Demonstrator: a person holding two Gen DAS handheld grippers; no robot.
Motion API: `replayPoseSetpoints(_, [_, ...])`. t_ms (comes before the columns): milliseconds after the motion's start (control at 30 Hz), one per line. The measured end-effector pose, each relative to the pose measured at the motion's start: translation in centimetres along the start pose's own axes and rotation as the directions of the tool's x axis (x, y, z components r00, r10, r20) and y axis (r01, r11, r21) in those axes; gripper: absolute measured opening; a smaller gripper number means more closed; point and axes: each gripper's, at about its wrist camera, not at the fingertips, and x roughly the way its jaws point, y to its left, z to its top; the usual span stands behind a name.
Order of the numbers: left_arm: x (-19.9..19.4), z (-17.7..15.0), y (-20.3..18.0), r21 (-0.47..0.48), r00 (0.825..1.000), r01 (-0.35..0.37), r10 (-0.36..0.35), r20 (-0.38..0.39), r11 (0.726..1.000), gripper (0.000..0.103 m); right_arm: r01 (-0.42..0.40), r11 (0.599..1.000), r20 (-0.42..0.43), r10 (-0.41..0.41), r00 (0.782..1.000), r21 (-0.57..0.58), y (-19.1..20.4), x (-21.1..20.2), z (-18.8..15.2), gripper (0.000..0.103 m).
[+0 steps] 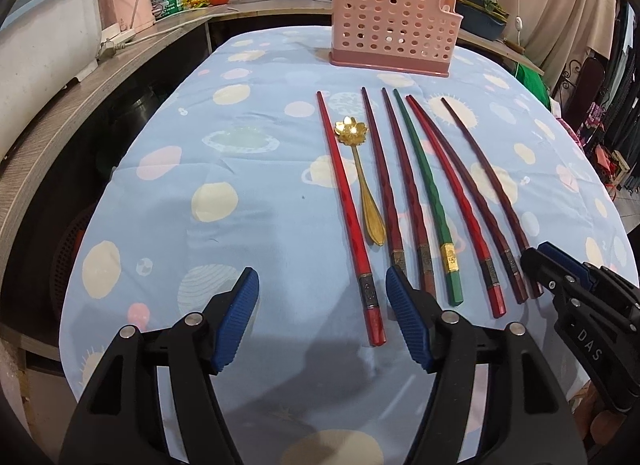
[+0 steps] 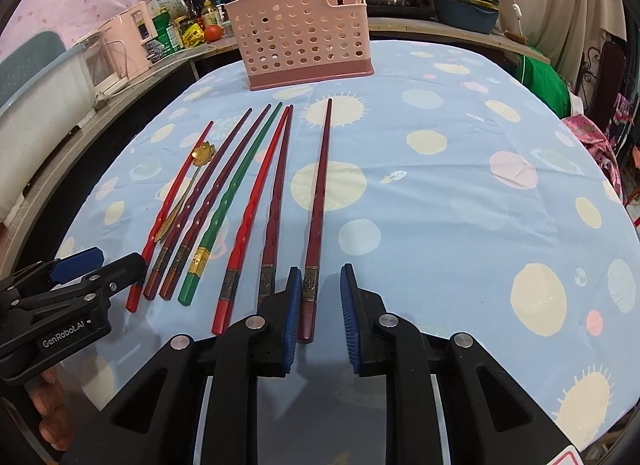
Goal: Organize utensils
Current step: 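Grasp the red chopstick with the left tool while the right tool grasps a dark-red chopstick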
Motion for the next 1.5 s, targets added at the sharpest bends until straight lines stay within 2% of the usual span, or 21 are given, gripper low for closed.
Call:
replayPoseSetpoints(300, [0.5, -0.4, 0.1, 0.005, 1.000, -0.022, 0.022, -0.012, 1.000, 0.062, 0.000, 1.000, 0.005, 0.000, 1.000, -0.001, -0.1, 0.0, -0.1, 0.017])
replayPoseSetpoints(467, [0.5, -0.4, 0.1, 0.015, 0.999, -0.037, 0.037, -0.007, 0.999, 0.056, -0.001, 1.000, 0.004, 0.001, 1.000, 0.000, -0.1, -0.1, -0.1, 0.017])
replayPoseSetpoints(567, [0.4, -0.4, 0.3, 0.012, 0.999, -0.040, 0.040, -0.005, 0.999, 0.050, 0.000, 1.000, 0.005, 0.000, 1.000, 0.000, -0.1, -0.1, -0.1, 0.017])
replayPoseSetpoints(733, [0.3, -0.3, 0.6, 0.008, 0.999, -0.041, 0.041, -0.002, 0.999, 0.029, 0.000, 1.000, 0.005, 0.000, 1.000, 0.000, -0.1, -0.1, -0.1, 0.017])
replayPoseSetpoints(767, [0.3, -0.3, 0.7, 0.006, 0.999, -0.040, 0.040, -0.002, 0.999, 0.027, 0.000, 1.000, 0.005, 0.000, 1.000, 0.000, -0.1, 0.0, -0.1, 0.017])
replayPoseSetpoints(967, [0.3, -0.2, 1.2, -0.004, 0.999, -0.044, 0.044, -0.003, 0.999, 0.011, 0.001, 1.000, 0.005, -0.001, 1.000, 0.011, -0.4, -0.1, -0.1, 0.009])
replayPoseSetpoints(1500, [-0.5, 0.6, 2.5, -0.049, 1.000, -0.015, 0.014, -0.015, 0.999, 0.007, -0.008, 0.999, 0.012, 0.007, 1.000, 0.047, -1.6, -1.1, 0.1, 0.007])
